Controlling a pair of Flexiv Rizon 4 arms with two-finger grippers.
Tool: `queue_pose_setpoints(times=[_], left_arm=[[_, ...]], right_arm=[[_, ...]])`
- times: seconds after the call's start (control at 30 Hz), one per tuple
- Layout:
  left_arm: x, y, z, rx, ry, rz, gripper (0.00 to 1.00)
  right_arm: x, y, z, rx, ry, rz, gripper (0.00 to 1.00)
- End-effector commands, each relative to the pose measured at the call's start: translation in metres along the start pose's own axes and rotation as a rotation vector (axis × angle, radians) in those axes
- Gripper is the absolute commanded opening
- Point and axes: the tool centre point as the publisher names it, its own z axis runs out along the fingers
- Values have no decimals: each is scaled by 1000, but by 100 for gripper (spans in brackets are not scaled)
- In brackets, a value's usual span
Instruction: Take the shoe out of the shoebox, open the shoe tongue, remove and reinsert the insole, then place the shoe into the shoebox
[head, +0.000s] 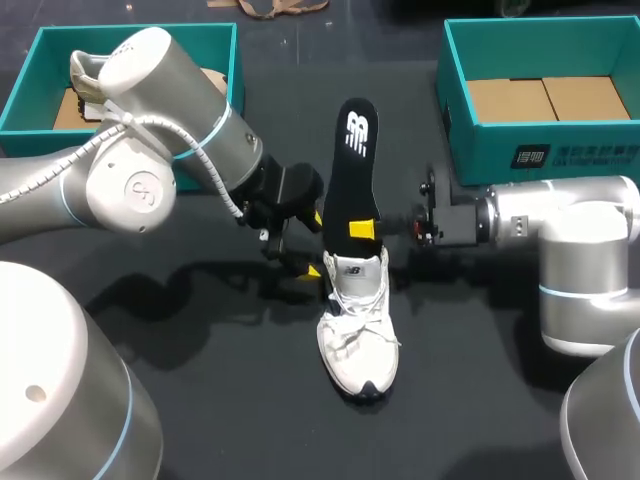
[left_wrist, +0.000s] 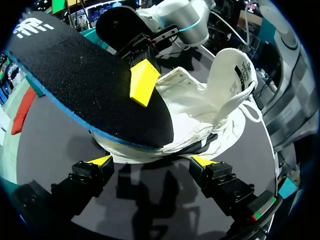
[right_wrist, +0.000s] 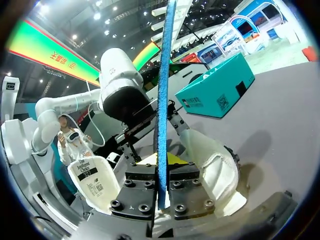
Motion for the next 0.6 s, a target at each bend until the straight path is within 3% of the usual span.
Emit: queue_pose_setpoints(times=[0.03, 0.43, 0.6], left_arm=[[0, 0, -1, -1, 1, 1, 100], [0, 0, -1, -1, 1, 1, 100], [0, 0, -1, -1, 1, 1, 100]], right_arm=[[4, -18, -1, -32, -3, 5, 0], [7, -48, 5, 4, -9, 72, 0], [10, -52, 6, 5, -9, 67, 0]])
